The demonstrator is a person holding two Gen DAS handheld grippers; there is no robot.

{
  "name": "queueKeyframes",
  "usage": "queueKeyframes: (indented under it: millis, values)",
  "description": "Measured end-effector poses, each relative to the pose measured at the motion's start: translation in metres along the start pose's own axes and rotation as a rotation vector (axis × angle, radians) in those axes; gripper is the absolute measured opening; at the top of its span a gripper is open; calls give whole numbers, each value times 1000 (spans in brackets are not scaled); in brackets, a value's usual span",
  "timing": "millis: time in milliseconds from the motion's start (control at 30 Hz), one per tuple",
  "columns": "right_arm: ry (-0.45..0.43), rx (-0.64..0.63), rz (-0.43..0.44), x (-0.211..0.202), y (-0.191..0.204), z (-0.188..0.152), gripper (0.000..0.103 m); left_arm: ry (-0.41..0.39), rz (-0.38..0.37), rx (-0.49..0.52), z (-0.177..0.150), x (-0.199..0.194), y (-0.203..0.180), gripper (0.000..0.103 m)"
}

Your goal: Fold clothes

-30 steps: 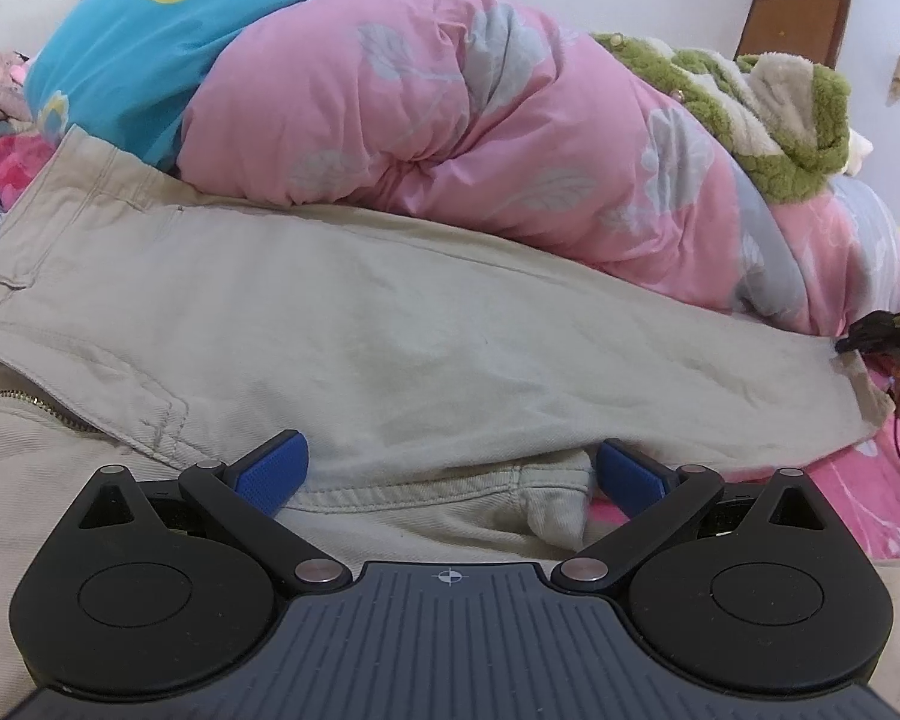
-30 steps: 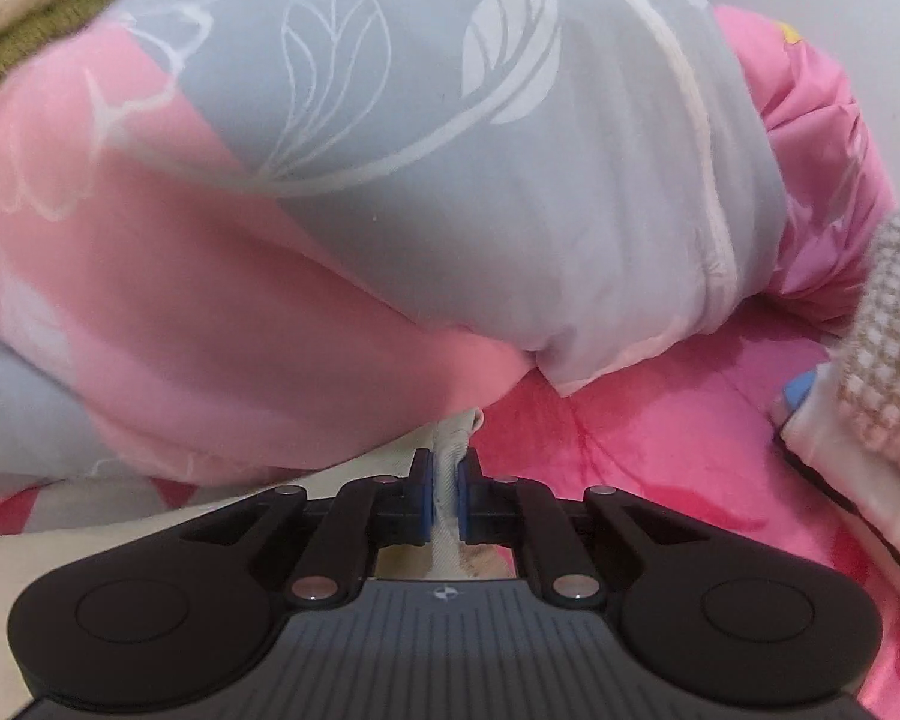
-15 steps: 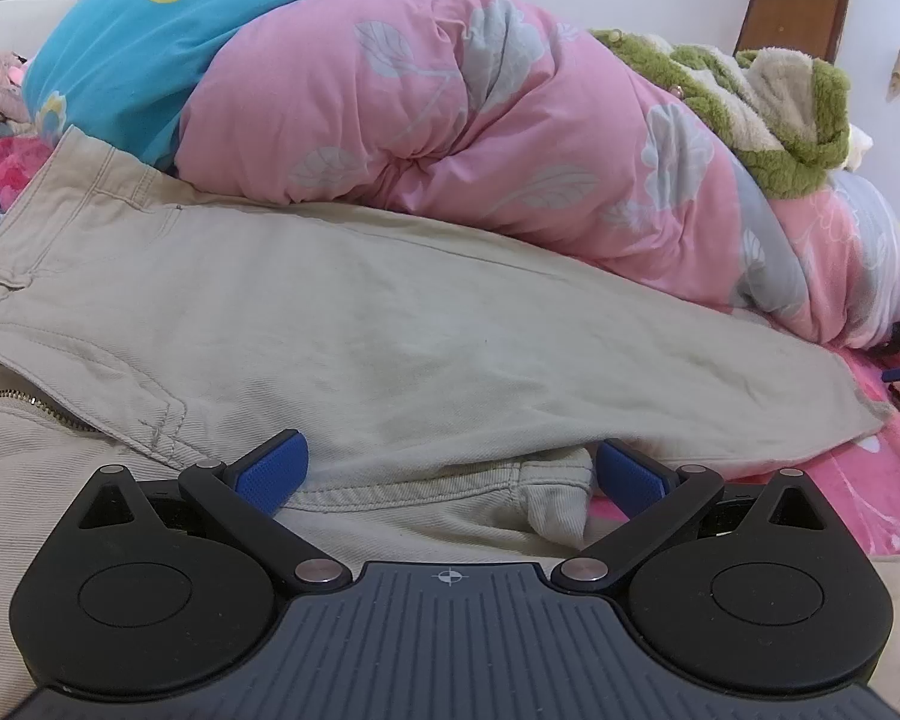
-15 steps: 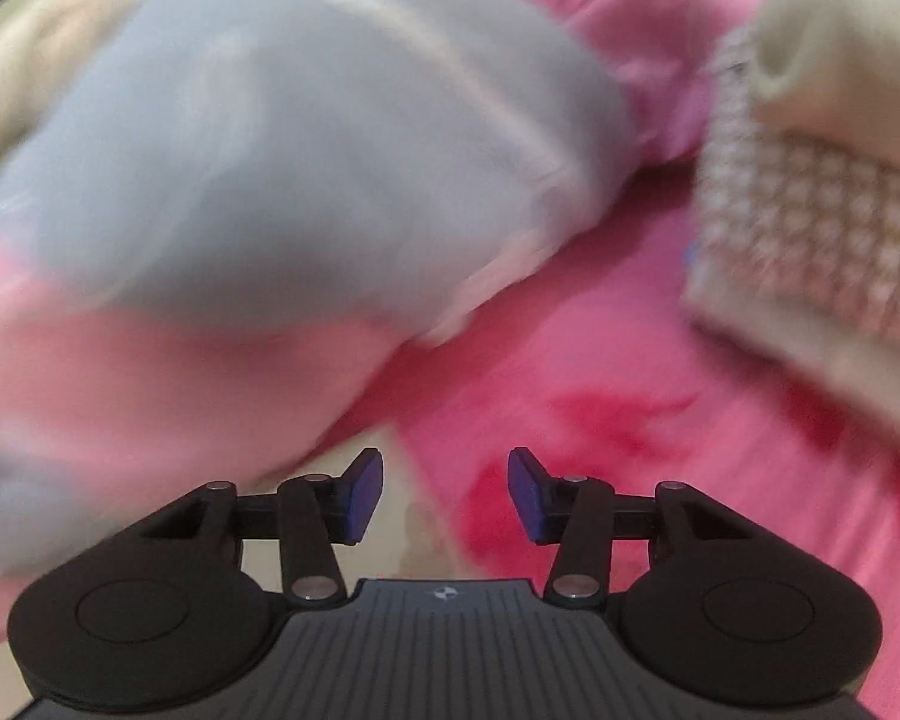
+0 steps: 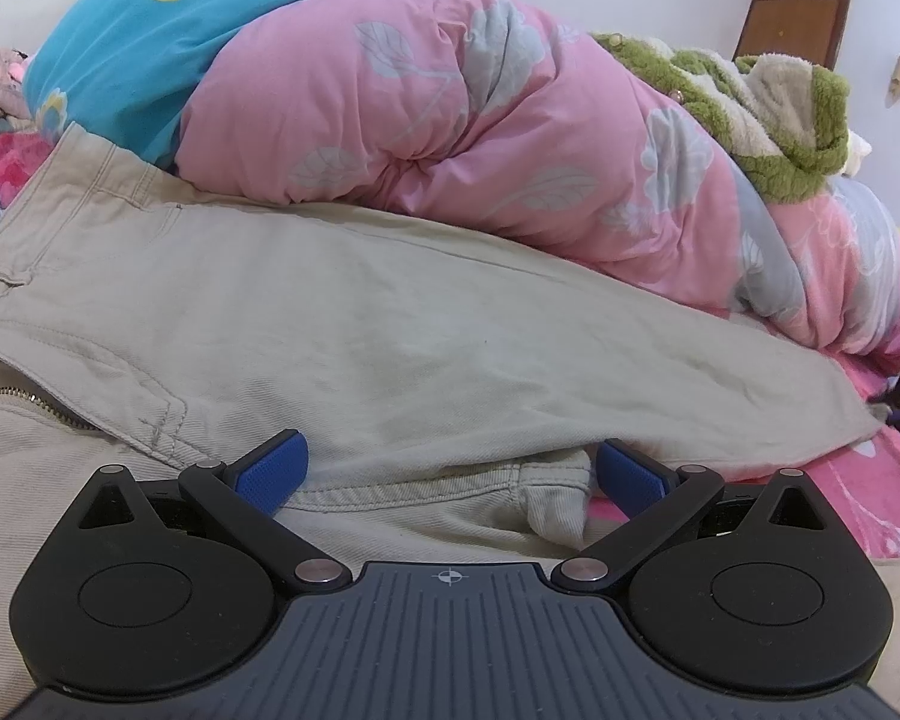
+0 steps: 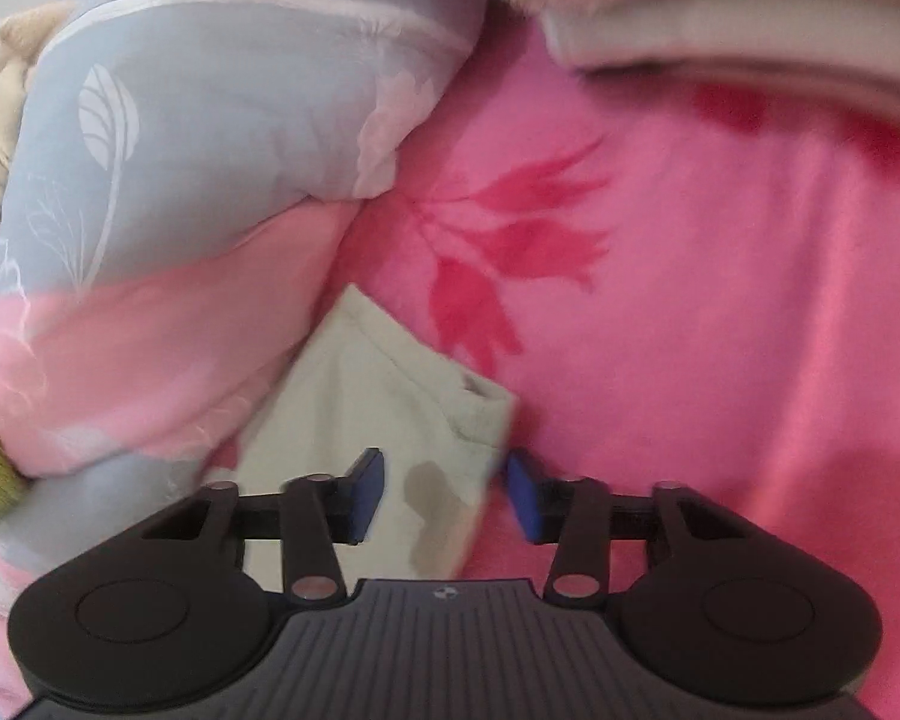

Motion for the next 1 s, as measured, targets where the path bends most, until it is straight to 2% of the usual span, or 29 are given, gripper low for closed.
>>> queueKeyframes:
  millis: [33,67,200,333,400,533,567,667,733,800,867,933,1000]
  values:
    - [-16,-4,4,-1,2,3,4,-2,-5,-5,0,-1,1,103]
    - [-32,-7,8,-3,5,5,3,-3,-9,-11,1,-1,1,103]
    - [-106,-57,-9,-17,16,10,2,-3,-15,-19,1,-1,1,103]
    - [-26,-2,-139,3,-10,-1,2,-4,-21,-26,2,-1,2,103]
    - [-35,93,-108,3,-20,-3,2,-4,-22,-28,2,-2,2,103]
    - [-90,138,-139,-13,-18,-5,7,-4,-23,-30,2,-2,3,103]
    - [-112,134,-158,-19,-15,-6,12,-4,-22,-30,2,-2,3,103]
    - [-223,29,-222,-36,13,-6,14,-4,-22,-29,2,-2,3,103]
    - [-296,-59,-276,-44,29,-3,19,-3,-22,-29,2,-1,3,103]
    - [-367,-81,-345,-51,25,2,27,-3,-21,-29,3,-1,3,103]
    - [-428,-86,-410,-57,17,7,27,-2,-21,-28,3,-1,3,103]
    - [-417,-17,-434,-54,-8,15,28,-2,-17,-24,3,-1,2,103]
    - [-324,-123,-339,-40,12,1,28,0,-11,-16,2,-1,2,103]
Point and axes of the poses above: each gripper's, at about its wrist camera, not at the fingertips, and x roughly the way its jaws point, y to its left, z to its top, the point moved 9 cm from there along x, roughly the way its jaws point, and after that the axes turned 7 degrees about -x, right-handed, at the moved point
